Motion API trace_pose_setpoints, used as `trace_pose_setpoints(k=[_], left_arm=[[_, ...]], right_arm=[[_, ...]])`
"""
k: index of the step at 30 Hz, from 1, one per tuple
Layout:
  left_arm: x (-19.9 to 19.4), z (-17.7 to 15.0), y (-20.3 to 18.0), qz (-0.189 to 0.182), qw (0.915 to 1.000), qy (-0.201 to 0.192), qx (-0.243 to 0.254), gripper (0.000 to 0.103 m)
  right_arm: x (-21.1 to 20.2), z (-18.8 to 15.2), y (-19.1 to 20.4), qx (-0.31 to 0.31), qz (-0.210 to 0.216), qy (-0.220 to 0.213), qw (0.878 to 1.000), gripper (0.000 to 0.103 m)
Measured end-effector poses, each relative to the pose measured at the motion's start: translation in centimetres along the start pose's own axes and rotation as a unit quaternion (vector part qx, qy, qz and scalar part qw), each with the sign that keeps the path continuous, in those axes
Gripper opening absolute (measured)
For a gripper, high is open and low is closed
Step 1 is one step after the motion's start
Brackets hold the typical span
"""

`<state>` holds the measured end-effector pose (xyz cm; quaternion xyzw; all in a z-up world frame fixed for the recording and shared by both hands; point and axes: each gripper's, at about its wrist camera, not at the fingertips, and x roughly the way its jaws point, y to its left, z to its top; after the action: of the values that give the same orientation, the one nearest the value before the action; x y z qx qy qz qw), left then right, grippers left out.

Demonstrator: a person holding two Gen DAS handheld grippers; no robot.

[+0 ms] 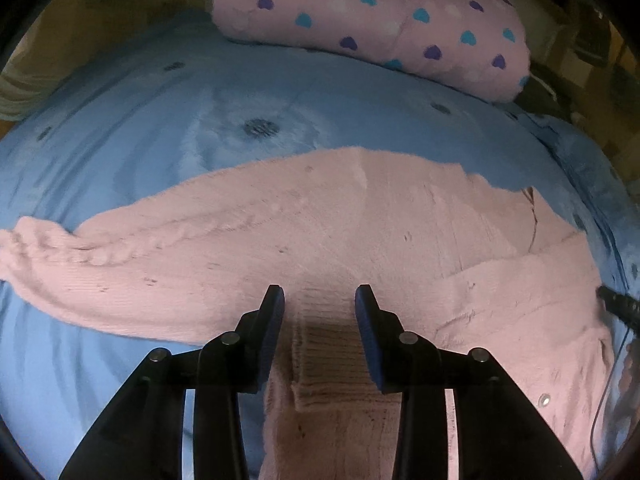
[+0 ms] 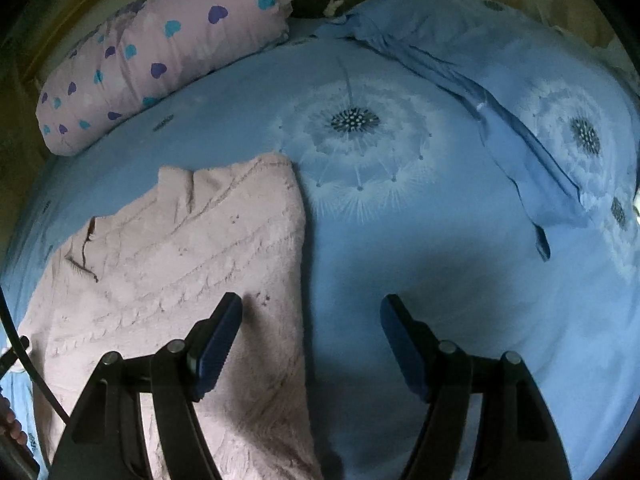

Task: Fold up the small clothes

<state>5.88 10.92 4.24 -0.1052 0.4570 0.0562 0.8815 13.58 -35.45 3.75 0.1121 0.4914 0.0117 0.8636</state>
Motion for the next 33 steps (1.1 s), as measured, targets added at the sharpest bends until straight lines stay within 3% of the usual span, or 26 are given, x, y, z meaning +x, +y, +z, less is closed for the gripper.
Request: trace_pose_setpoints(k=[3,10,19,20,22,24,26,28,29,33], left_arm=[[1.4,-0.3,-0.1,-0.006,0.9997,0.022,0.006,0.031],[1.5,-0.2,0.5,-0.031,0.9992,0.026,0.003,0.033],[1.9,-0.1,-0.1,-0.033,0.9994,0.013,0.007,0.034],[1.9,-0.1,-0.2,-0.037,0.9993,0.009,0.005,0.031],[2.1,-0.1,-0.3,-0.057,0.9983,0.013,-0.001,0.005],[2.1,0.1,-0.6,-0.064,0.9979,0.011,-0.003,0.005],[1.9,0.6,-1.3,-0.055,0.9985,-0.002,0.01,0.004],[1.6,1.0,-1.9,-0.052,0.9984,-0.016,0.016,0.004],[1.3,1.2,-2.1,-0.051,0.9983,-0.022,0.017,0.004],[0.2,2.4,-2.3,-0.037,0.9975,-0.057,0.016,0.004]], right_arm=[[0.4,0.3,0.0,-0.003,-0.002,-0.01,1.0,0.075],[1.7,1.0,0.3,-0.02,-0.007,-0.019,1.0,0.076],[2.8,1.4,1.7,-0.048,0.007,-0.031,0.998,0.076],[2.9,1.5,1.9,-0.053,0.012,-0.031,0.998,0.076],[3.2,1.7,1.9,-0.059,0.018,-0.032,0.998,0.077],[3.3,1.9,2.0,-0.062,0.023,-0.032,0.997,0.077],[3.4,1.9,2.2,-0.067,0.033,-0.034,0.997,0.067],[3.4,1.9,2.2,-0.068,0.058,-0.03,0.995,0.024],[3.4,1.9,2.2,-0.064,0.069,-0.032,0.995,0.015],[1.6,2.3,1.0,-0.033,0.078,-0.074,0.994,0.011]])
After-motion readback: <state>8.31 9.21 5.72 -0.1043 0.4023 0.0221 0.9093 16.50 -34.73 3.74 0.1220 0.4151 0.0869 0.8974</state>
